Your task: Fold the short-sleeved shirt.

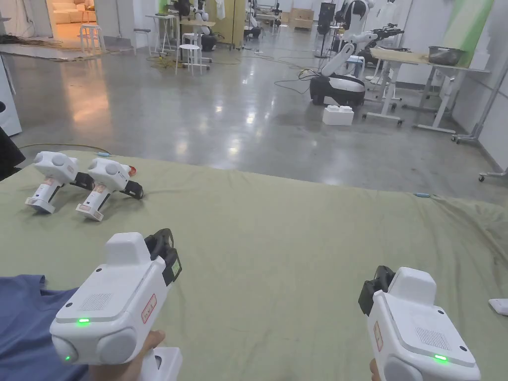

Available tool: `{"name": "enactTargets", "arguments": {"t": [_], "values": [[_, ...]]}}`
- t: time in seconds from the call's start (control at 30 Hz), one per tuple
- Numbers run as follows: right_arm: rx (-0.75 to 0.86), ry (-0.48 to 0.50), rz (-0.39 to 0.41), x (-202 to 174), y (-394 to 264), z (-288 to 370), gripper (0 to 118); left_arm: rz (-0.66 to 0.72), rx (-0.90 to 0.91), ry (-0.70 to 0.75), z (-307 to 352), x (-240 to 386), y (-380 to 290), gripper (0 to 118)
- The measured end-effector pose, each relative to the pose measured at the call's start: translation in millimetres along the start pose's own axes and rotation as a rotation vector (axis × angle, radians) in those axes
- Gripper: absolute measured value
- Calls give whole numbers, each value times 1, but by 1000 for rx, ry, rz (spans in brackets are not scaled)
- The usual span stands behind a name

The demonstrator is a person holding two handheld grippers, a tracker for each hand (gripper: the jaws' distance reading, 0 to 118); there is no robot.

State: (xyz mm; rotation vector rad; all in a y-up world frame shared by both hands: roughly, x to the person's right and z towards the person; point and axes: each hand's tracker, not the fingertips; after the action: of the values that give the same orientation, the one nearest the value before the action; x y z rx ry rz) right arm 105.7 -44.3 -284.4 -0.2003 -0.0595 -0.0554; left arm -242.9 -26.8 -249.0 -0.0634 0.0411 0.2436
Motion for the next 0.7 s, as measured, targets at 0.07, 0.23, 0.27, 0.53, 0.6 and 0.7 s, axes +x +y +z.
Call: {"name": "enactTargets", "arguments": {"t": [0.07, 0.23, 0.27, 0.53, 0.6, 0.7], "values": [[4, -2, 20, 2, 2, 1, 0, -10, 3, 8, 13, -4, 2, 2], [2, 16, 76, -2, 4, 5, 0, -60, -110, 70, 45, -40, 8, 2], [-2, 22, 86, -4, 3, 6, 0, -61, -128, 91, 51, -49, 9, 2], [-81, 85, 124, -17, -20, -1, 0, -35, -394, 237, 32, -202, 8, 6], [-98, 92, 140, -21, -27, -3, 0, -50, -474, 269, 41, -211, 7, 13], [-123, 103, 157, -24, -35, -6, 0, -38, -576, 290, 41, -238, -1, 29]]}}
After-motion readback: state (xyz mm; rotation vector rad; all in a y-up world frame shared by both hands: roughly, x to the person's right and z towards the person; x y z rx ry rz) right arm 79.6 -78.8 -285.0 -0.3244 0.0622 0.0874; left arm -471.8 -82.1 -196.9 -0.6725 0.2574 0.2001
